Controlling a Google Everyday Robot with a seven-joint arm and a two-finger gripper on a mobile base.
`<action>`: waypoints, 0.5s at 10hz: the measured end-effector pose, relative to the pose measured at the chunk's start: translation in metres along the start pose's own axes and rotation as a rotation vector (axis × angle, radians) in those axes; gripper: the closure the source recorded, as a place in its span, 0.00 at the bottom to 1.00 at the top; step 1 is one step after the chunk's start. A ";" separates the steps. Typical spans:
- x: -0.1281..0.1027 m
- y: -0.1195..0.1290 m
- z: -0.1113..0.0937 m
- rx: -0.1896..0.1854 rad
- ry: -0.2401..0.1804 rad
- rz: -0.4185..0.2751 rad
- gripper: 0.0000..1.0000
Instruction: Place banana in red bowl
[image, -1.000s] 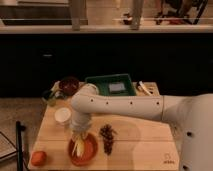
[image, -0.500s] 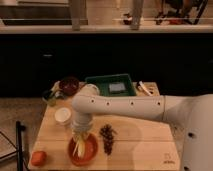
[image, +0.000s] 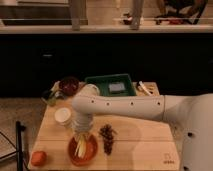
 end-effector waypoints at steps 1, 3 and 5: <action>0.001 0.000 0.000 -0.002 0.001 0.001 0.20; 0.001 0.003 -0.003 -0.011 0.008 0.005 0.20; 0.002 0.006 -0.011 -0.019 0.022 0.014 0.20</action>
